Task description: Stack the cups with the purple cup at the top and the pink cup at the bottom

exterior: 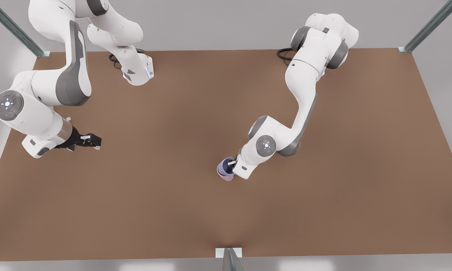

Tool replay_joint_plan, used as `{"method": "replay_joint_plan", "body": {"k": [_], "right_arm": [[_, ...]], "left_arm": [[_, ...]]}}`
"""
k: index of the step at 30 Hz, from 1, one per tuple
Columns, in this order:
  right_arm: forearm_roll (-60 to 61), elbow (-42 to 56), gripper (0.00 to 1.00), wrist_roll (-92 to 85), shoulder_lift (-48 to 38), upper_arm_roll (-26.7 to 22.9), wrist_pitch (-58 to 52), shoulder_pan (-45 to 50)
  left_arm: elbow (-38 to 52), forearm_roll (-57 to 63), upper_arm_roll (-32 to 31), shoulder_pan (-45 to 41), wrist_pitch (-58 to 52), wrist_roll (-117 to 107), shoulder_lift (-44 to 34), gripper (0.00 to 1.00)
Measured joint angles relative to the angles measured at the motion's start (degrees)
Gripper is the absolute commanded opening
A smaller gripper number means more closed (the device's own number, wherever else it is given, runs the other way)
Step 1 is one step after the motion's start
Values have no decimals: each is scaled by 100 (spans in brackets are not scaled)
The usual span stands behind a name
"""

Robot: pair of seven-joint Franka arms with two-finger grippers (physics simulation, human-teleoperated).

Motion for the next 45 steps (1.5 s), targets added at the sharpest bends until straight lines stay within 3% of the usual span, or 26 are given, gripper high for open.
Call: {"method": "replay_joint_plan", "body": {"k": [1,15,18,20,22,45], "right_arm": [[5,0,100,0,1,-6,0,-3],[0,35,100,0,0,2,-9,13],[0,35,100,0,-2,2,-9,27],[0,35,100,0,0,2,-9,28],[0,35,100,0,-6,2,-9,22],[-9,84,100,19,-8,28,-44,54]], "left_arm": [[0,3,0,0,0,-7,0,21],[1,225,0,9,-25,-8,-35,21],[0,170,0,9,9,0,-18,61],[0,108,0,9,17,5,-9,79],[0,72,0,9,25,9,0,87],[-62,48,0,-26,70,-9,44,87]]}}
